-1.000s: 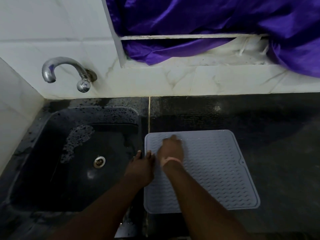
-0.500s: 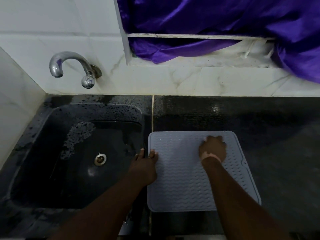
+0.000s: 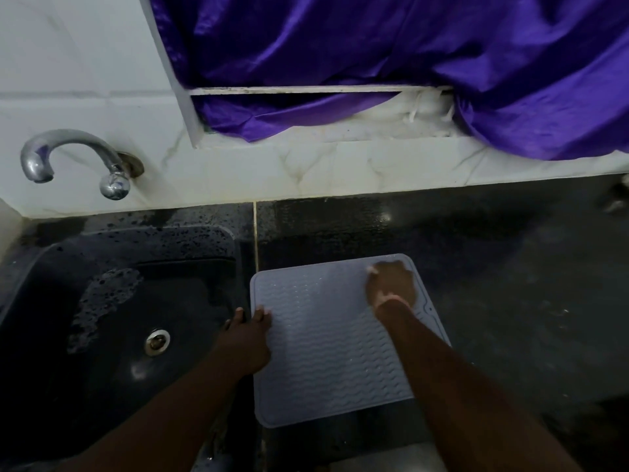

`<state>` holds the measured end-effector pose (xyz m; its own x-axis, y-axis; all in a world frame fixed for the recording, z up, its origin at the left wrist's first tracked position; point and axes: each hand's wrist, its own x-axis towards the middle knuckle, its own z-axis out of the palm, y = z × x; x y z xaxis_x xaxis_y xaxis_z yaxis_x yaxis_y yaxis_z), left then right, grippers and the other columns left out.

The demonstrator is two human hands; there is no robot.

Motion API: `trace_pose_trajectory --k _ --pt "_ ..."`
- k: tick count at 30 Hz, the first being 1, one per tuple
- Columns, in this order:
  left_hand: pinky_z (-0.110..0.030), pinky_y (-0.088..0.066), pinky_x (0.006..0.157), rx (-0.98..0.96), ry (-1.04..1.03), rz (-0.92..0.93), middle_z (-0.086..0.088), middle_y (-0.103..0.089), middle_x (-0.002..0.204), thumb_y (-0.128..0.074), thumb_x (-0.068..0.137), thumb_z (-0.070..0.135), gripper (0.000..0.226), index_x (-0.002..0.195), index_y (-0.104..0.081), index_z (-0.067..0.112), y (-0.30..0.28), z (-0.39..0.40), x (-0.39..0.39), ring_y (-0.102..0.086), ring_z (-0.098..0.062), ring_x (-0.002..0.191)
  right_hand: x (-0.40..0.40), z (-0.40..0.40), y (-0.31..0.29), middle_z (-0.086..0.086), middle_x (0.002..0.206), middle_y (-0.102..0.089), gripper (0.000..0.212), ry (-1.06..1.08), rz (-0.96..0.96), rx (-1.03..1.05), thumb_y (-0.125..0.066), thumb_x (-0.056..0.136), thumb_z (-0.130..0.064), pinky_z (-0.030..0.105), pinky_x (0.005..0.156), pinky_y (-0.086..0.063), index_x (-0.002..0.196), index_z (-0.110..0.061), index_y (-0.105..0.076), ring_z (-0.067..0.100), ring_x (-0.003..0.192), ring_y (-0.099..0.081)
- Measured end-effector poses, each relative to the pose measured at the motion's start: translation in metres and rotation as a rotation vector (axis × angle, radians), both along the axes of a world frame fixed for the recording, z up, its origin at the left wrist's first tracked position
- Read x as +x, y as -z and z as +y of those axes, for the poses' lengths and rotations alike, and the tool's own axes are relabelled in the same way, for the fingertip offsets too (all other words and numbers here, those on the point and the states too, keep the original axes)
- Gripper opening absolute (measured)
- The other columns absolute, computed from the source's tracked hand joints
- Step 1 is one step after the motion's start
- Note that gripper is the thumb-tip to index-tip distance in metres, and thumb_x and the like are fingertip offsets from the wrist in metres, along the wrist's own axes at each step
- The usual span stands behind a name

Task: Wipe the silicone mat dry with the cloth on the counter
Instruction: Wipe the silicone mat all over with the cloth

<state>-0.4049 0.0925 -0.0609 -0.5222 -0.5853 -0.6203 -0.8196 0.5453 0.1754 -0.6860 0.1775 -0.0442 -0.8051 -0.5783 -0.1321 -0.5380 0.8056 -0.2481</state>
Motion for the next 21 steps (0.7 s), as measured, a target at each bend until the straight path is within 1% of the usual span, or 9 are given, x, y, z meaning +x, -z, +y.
trace_pose_trajectory --k 2,4,7,10,13,16,18,19,21 --pt "-0.049 -0.004 0.125 -0.001 0.001 -0.014 0.004 0.006 0.168 -0.05 0.095 0.029 0.083 0.16 0.0 0.026 -0.001 -0.001 -0.003 0.01 -0.037 0.153 -0.035 0.023 0.002 0.013 0.126 -0.058 0.034 0.16 0.045 0.064 -0.045 0.099 -0.03 0.046 0.091 -0.053 0.12 -0.013 -0.065 0.034 0.116 -0.056" --pt "-0.049 -0.004 0.124 0.005 0.001 -0.031 0.003 0.006 0.168 -0.049 0.094 0.028 0.083 0.161 0.0 0.025 -0.002 -0.001 -0.004 0.009 -0.037 0.153 -0.043 0.034 0.007 0.014 0.131 -0.053 0.034 0.203 0.025 0.092 -0.046 0.1 -0.03 0.048 0.091 -0.049 0.122 -0.01 -0.063 0.036 0.119 -0.051" --pt "-0.05 -0.004 0.124 0.021 -0.01 -0.035 0.003 0.007 0.168 -0.049 0.094 0.028 0.084 0.16 0.001 0.026 0.0 -0.001 -0.006 0.01 -0.037 0.153 -0.016 0.026 0.013 0.014 0.134 -0.05 0.031 0.137 0.051 0.094 -0.045 0.098 -0.022 0.044 0.09 -0.049 0.118 -0.01 -0.066 0.034 0.119 -0.05" --pt "-0.051 -0.005 0.124 0.025 -0.014 -0.036 0.003 0.008 0.168 -0.051 0.094 0.031 0.085 0.16 0.003 0.026 0.006 -0.003 -0.004 0.01 -0.039 0.152 0.039 0.002 0.009 0.011 0.131 -0.05 0.027 0.009 0.039 0.098 -0.048 0.096 -0.02 0.041 0.084 -0.051 0.114 -0.014 -0.067 0.03 0.115 -0.05" --pt "-0.054 -0.009 0.123 -0.007 0.022 -0.058 0.0 0.004 0.168 -0.052 0.093 0.036 0.089 0.16 0.005 0.024 0.012 -0.004 -0.003 0.006 -0.04 0.152 0.114 -0.029 0.006 0.01 0.123 -0.052 0.026 -0.239 -0.041 0.061 -0.058 0.093 -0.026 0.04 0.085 -0.052 0.115 -0.015 -0.066 0.028 0.109 -0.053" --pt "-0.053 -0.013 0.122 -0.008 -0.029 -0.077 -0.003 -0.007 0.168 -0.052 0.094 0.04 0.087 0.16 0.001 0.023 0.014 -0.003 -0.003 0.005 -0.043 0.152 0.161 -0.052 0.003 0.012 0.126 -0.053 0.038 -0.451 -0.187 0.039 -0.062 0.092 -0.036 0.044 0.092 -0.05 0.12 -0.012 -0.064 0.032 0.113 -0.053" --pt "-0.054 -0.013 0.123 -0.016 0.006 -0.085 0.002 -0.005 0.168 -0.05 0.094 0.039 0.082 0.161 -0.004 0.025 0.015 -0.004 -0.002 0.004 -0.043 0.151 0.152 -0.056 -0.001 0.01 0.119 -0.059 0.034 -0.468 -0.252 0.009 -0.058 0.095 -0.036 0.04 0.089 -0.053 0.117 -0.012 -0.067 0.031 0.109 -0.058" --pt "-0.054 -0.013 0.123 -0.015 0.017 -0.087 0.004 0.0 0.168 -0.049 0.093 0.037 0.082 0.16 -0.003 0.027 0.014 -0.003 -0.002 0.004 -0.042 0.152 0.138 -0.052 -0.002 0.009 0.112 -0.063 0.029 -0.445 -0.248 -0.023 -0.055 0.096 -0.034 0.038 0.085 -0.055 0.111 -0.014 -0.07 0.029 0.105 -0.062" --pt "-0.053 -0.012 0.123 0.01 -0.044 -0.053 0.008 0.006 0.168 -0.05 0.092 0.032 0.086 0.16 0.003 0.032 0.013 -0.002 -0.001 0.008 -0.039 0.152 0.096 -0.035 -0.004 0.007 0.104 -0.066 0.026 -0.342 -0.187 -0.07 -0.051 0.098 -0.03 0.037 0.082 -0.057 0.105 -0.016 -0.072 0.027 0.098 -0.065"
